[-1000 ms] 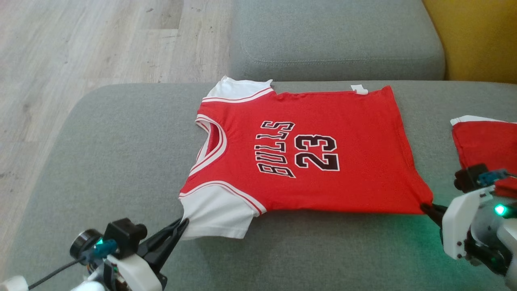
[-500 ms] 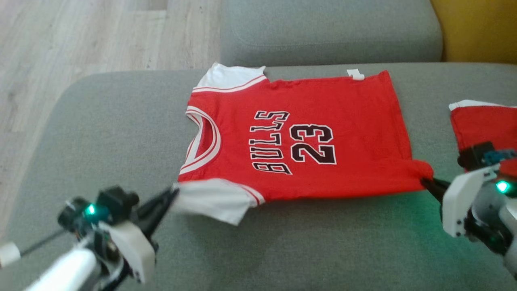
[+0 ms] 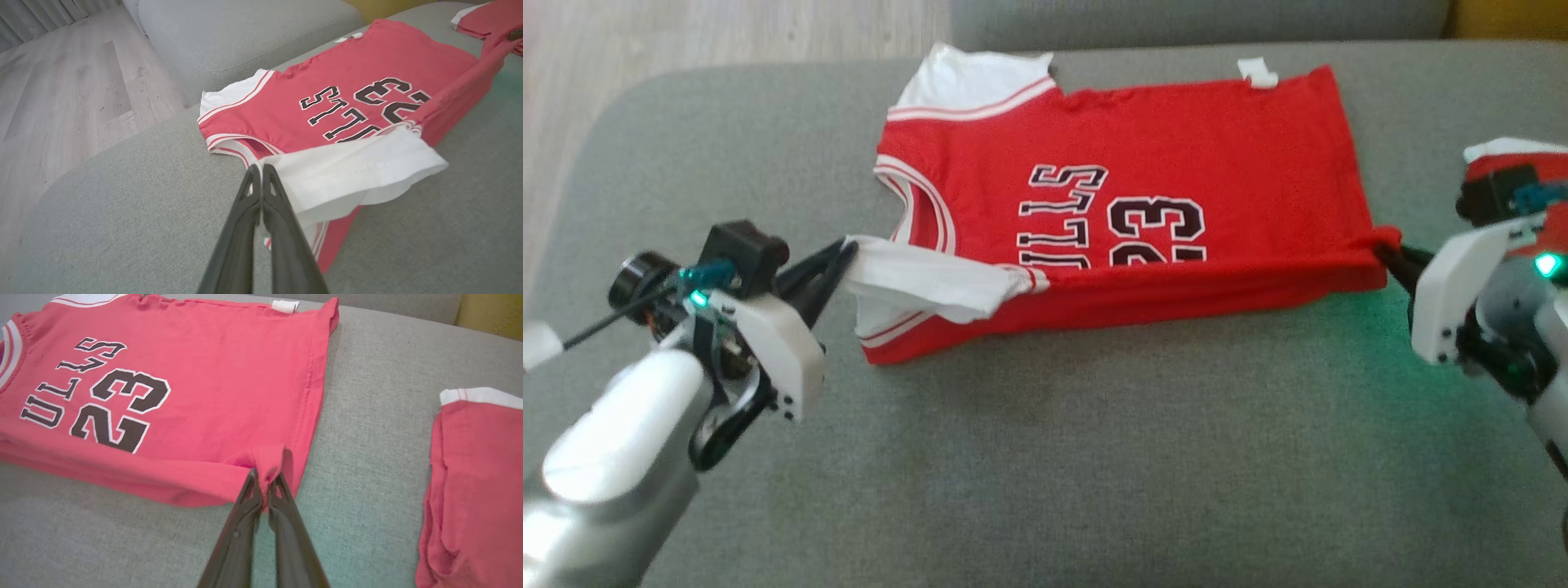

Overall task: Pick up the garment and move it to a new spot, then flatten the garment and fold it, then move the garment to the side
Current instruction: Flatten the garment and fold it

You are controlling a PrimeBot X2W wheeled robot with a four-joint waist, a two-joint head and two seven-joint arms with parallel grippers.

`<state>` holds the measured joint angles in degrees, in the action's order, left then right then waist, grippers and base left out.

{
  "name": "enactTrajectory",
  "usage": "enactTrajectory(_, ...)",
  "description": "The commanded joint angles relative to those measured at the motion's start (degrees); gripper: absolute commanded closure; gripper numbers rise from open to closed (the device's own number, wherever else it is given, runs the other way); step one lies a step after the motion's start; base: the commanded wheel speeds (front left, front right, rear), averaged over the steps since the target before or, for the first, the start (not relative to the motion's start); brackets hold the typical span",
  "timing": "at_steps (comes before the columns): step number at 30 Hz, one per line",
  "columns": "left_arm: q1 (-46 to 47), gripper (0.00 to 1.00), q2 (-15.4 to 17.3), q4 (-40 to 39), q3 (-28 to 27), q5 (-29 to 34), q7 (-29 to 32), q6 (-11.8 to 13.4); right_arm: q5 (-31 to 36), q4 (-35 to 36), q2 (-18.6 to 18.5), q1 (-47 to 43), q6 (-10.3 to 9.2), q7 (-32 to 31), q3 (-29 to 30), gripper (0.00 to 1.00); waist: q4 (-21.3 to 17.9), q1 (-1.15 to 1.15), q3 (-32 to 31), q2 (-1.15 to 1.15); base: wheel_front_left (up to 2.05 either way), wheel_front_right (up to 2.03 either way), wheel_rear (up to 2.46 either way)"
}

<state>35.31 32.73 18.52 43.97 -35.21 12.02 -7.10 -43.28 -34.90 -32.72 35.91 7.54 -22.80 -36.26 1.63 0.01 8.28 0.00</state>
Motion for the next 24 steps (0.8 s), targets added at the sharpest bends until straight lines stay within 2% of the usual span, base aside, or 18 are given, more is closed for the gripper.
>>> enactTrajectory(1, 3.8, 1.0, 1.8, -0.3, -2.1, 0.3, -0.2, -0.2, 0.3, 0.7, -0.7, 1.9, -0.05, 0.1, 0.4, 1.0, -0.3, -0.01, 1.5, 0.0, 0.0, 0.0, 0.0)
enactTrajectory(11, 12.2, 1.0, -1.4, 10.4, 2.0, 0.8, -3.3, -0.4, 1.2, -5.2, 1.9, 8.5, -0.05, 1.4, -2.1, 1.0, -0.7, -0.01, 5.3, 0.0, 0.0, 0.0, 0.0)
enactTrajectory(12, 13.0, 0.87, -1.9, 11.6, 2.3, 1.0, -3.8, -0.4, 1.3, -5.9, 2.1, 9.0, -0.05, 1.5, -2.3, 1.0, -0.8, -0.01, 5.6, 0.0, 0.0, 0.0, 0.0)
enactTrajectory(13, 13.9, 0.25, -2.4, 12.8, 2.3, 1.3, -4.7, -0.4, 1.7, -6.8, 2.3, 9.8, -0.05, 2.1, -2.3, 0.3, -0.8, -0.01, 5.8, 0.0, 0.0, 0.0, 0.0)
enactTrajectory(14, 14.7, 0.0, -3.1, 14.3, 2.1, 1.4, -5.7, -0.1, 2.0, -7.8, 2.6, 10.5, -0.05, 3.1, -1.9, 0.0, -0.8, -0.01, 6.0, 0.0, 0.0, 0.0, 0.0)
enactTrajectory(20, 18.5, 0.0, -7.2, 20.7, 1.0, 4.3, -16.8, 3.2, 1.9, -11.1, 5.8, 13.1, -0.05, 14.3, 1.0, 0.0, -0.9, -0.01, 5.5, 0.0, 0.0, 0.0, 0.0)
enactTrajectory(24, 18.6, 0.0, -9.2, 23.6, -0.7, 4.1, -23.7, 5.1, 1.9, -12.7, 7.3, 13.0, -0.05, 23.1, 2.4, 0.0, -0.8, -0.01, 3.7, 0.0, 0.0, 0.0, 0.0)
